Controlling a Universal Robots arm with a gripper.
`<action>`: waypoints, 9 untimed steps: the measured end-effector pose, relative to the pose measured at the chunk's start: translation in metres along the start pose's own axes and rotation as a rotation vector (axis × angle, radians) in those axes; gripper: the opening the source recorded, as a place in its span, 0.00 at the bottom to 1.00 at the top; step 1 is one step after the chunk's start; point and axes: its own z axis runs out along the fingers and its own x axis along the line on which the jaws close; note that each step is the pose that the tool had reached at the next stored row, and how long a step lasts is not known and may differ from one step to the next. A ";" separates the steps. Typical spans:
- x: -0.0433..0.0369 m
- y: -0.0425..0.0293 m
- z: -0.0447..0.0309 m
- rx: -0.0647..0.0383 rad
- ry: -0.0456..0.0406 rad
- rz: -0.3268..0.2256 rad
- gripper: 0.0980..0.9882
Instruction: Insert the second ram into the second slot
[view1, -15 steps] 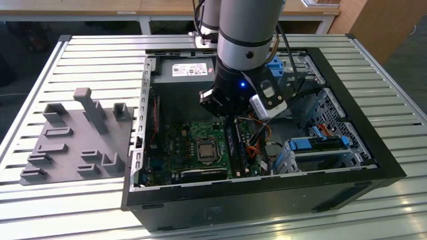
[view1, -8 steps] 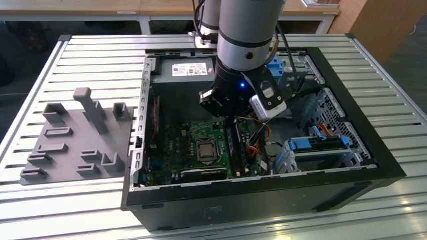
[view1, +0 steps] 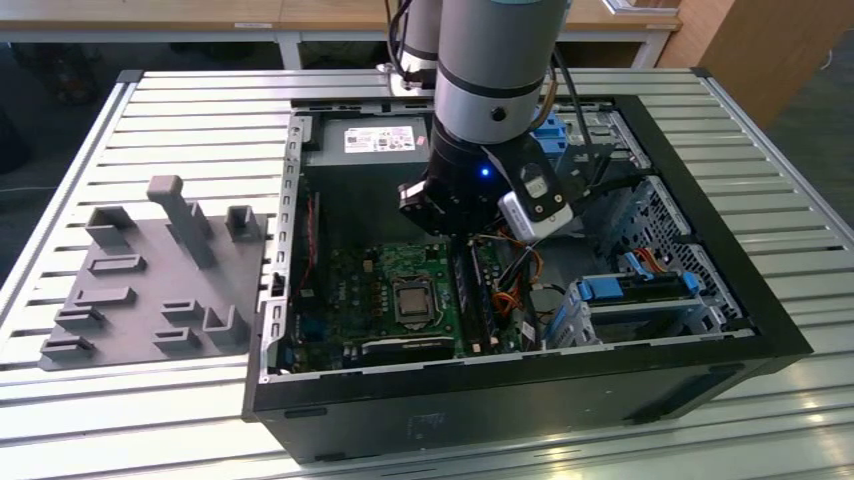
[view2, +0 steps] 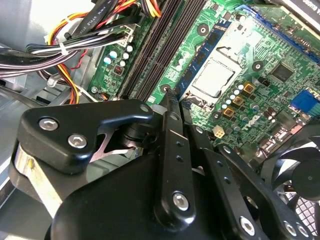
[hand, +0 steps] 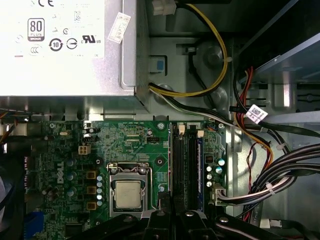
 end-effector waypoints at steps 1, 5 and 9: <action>0.0000 0.0000 0.0002 0.000 0.0001 0.000 0.04; 0.0000 0.0000 0.0009 0.000 0.0004 0.000 0.04; 0.0000 -0.0001 0.0017 0.000 0.0007 0.000 0.04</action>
